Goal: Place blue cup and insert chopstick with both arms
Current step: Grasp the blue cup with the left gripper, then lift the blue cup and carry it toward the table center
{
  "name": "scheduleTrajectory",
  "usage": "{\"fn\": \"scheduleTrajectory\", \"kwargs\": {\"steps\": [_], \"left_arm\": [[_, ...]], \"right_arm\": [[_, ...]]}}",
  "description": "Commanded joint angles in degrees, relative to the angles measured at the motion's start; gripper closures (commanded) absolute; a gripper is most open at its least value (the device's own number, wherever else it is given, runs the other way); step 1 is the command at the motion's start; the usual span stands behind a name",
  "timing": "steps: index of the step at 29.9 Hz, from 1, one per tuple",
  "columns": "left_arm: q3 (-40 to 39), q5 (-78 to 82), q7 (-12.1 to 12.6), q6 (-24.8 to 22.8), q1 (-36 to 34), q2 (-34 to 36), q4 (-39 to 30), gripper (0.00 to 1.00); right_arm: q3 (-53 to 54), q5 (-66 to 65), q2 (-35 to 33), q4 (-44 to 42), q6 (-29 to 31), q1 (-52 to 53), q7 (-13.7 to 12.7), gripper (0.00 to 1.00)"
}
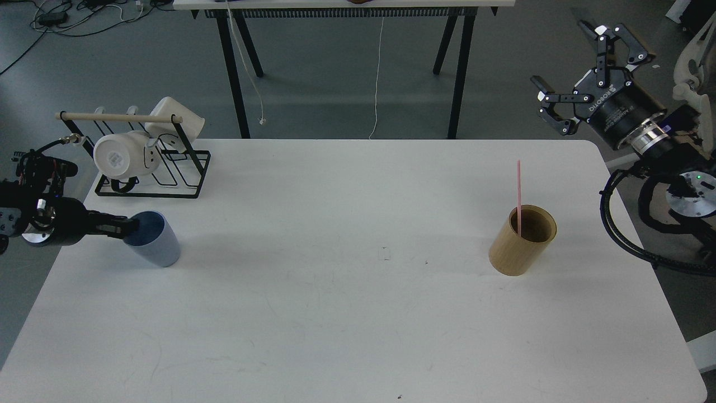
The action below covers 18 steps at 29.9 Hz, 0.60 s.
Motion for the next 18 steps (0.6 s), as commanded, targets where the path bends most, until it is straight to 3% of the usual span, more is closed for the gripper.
{"fn": "scheduleTrajectory", "kwargs": {"steps": [1,9,12,18], "left_arm": [[0.03,0.03,0.0,-0.3,0.2,-0.09,-0.12,0.83],[-0.32,0.03,0.0,-0.82,-0.5,0.43,-1.34,0.95],[-2.85,-0.23,0.0,-1.09,-2.08,2.62,-7.13,0.97],[-17.08,-0.15,0.0,-4.34,-3.75,10.8,-24.09,0.98]], "right_arm": [[-0.04,0.0,0.08,0.0,0.0,-0.11,0.0,0.01],[-0.04,0.0,0.08,-0.09,0.0,-0.2,-0.08,0.01],[-0.13,-0.09,0.26,-0.35,0.0,-0.2,-0.08,0.01],[0.14,-0.09,0.26,-2.46,0.0,-0.11,-0.08,0.01]]}}
